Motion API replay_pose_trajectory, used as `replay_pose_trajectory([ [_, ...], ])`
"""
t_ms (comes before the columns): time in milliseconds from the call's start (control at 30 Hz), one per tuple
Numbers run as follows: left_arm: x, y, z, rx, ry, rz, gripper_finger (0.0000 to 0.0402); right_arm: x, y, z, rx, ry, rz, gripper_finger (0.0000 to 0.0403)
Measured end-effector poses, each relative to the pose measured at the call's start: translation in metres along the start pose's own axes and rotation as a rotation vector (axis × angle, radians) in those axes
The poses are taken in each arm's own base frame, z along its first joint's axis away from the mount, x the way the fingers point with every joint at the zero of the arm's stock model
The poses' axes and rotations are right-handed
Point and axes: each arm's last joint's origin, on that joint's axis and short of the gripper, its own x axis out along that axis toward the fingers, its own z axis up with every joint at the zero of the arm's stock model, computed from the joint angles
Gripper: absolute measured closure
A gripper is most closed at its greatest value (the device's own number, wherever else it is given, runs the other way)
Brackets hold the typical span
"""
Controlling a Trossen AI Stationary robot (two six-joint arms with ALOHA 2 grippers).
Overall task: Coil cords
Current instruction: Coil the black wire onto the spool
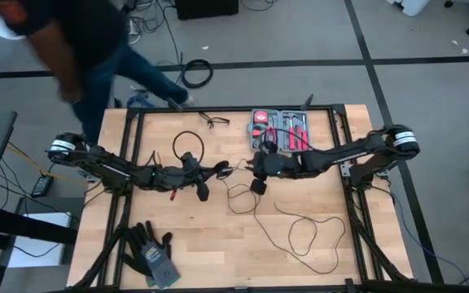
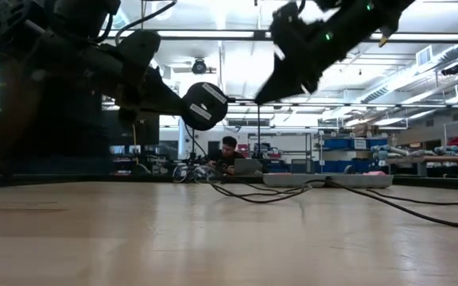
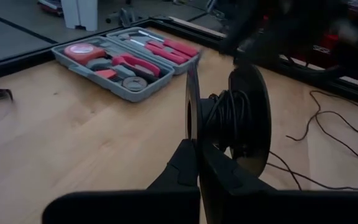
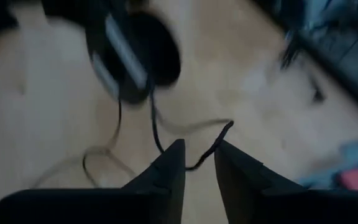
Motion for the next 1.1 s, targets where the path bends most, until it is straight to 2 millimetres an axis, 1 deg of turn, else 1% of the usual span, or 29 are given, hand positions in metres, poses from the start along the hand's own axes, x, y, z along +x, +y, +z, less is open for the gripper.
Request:
replay_pose_trajectory([
  [100, 0.0, 0.0, 0.0, 0.002, 0.003, 0.0, 0.0402, -0.004, -0.004, 0.011, 0.018, -0.078, 0.004, 0.0311],
  [200, 0.0, 0.001, -0.001, 0.007, 0.012, 0.006, 0.0402, -0.006, -0.003, 0.015, 0.031, -0.107, 0.031, 0.0307],
  [400, 0.0, 0.005, -0.005, 0.006, 0.019, 0.099, 0.0402, -0.009, 0.008, 0.016, 0.021, -0.119, 0.202, 0.0305],
  [600, 0.001, 0.005, 0.001, -0.022, -0.039, 0.108, 0.0402, -0.009, 0.012, 0.012, 0.041, -0.095, 0.209, 0.0304],
  [733, 0.001, 0.005, 0.003, -0.03, -0.058, 0.109, 0.0402, -0.001, 0.013, -0.002, 0.071, -0.046, 0.2, 0.0306],
  [867, 0.001, 0.004, 0.005, -0.029, -0.075, 0.103, 0.0401, 0.013, 0.014, -0.028, 0.106, 0.036, 0.182, 0.0307],
  [933, 0.001, 0.004, 0.005, -0.025, -0.074, 0.103, 0.0401, 0.018, 0.016, -0.038, 0.125, 0.048, 0.184, 0.0307],
  [1100, 0.001, 0.004, 0.005, -0.025, -0.076, 0.103, 0.0401, 0.021, 0.019, -0.056, 0.163, 0.051, 0.195, 0.0309],
])
